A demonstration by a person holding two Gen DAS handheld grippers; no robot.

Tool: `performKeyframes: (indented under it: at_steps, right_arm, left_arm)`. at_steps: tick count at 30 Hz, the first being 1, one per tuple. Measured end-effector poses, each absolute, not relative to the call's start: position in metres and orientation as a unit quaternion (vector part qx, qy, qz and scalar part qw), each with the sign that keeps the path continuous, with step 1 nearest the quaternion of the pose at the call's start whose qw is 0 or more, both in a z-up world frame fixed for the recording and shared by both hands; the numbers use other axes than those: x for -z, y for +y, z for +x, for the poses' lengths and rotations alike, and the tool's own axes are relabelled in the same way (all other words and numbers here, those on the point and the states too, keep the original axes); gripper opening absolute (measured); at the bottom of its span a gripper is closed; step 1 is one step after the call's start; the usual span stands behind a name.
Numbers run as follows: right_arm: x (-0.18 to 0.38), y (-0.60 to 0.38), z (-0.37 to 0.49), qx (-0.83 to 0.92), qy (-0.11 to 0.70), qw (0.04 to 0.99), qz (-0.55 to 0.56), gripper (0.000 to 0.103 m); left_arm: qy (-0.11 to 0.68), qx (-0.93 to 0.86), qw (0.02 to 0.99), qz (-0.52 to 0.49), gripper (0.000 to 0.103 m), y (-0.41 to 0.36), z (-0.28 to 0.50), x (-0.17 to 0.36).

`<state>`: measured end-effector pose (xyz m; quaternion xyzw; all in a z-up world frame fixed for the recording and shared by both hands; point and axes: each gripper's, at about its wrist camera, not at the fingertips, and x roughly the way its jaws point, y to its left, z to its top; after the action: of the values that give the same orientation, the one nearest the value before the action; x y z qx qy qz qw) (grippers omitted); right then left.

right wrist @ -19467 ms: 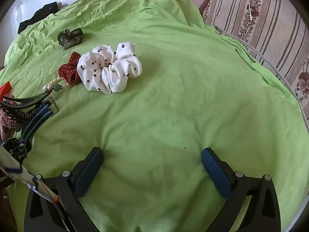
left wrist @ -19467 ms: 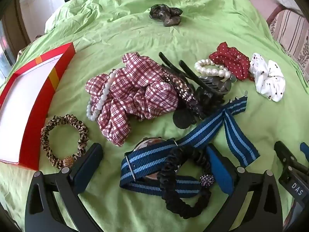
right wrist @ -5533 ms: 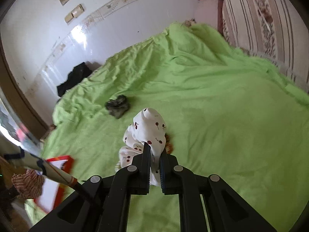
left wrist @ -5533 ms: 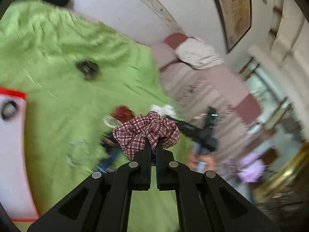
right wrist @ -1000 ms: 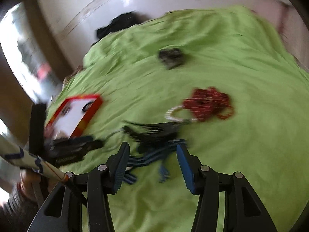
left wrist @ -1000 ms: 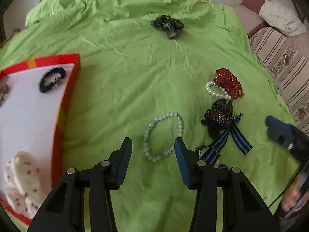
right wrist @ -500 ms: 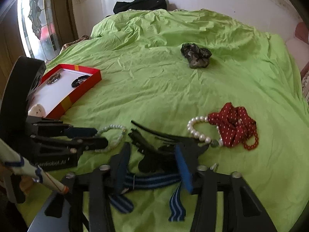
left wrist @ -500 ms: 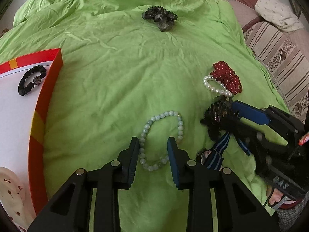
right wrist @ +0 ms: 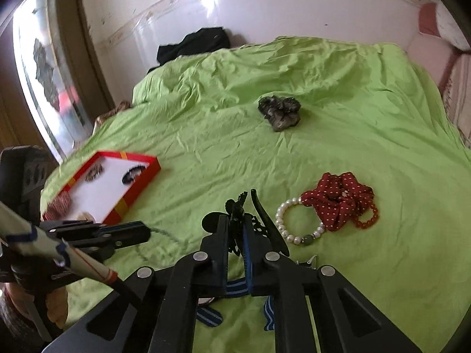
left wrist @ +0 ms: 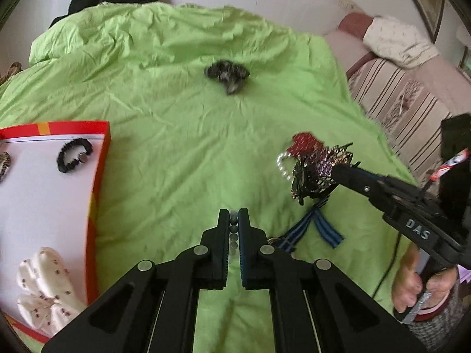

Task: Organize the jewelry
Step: 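Grasp the pale bead bracelet with the left tool while the right grasps a black claw clip, then carry the bracelet and claw clip over the red tray and open both tools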

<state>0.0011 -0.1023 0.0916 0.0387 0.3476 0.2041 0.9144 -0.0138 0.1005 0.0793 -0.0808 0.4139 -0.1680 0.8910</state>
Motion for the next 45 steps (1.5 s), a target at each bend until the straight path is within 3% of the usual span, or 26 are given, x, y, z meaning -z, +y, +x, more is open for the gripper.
performKeyframes:
  at_steps: [15, 29, 45]
  right_arm:
    - [-0.126, -0.086, -0.026, -0.225, 0.330, 0.914, 0.071, 0.009]
    - [-0.163, 0.006, -0.019, -0.282, 0.348, 0.893, 0.049, 0.009]
    - [-0.151, 0.117, -0.009, -0.333, 0.383, 0.861, -0.020, 0.009]
  left_arm:
    - [0.344, 0.110, 0.925, -0.118, 0.005, 0.184, -0.047, -0.135]
    - [0.310, -0.016, 0.937, -0.159, 0.005, 0.297, -0.041, -0.150]
    - [0.313, -0.064, 0.934, -0.157, 0.005, 0.335, -0.031, -0.136]
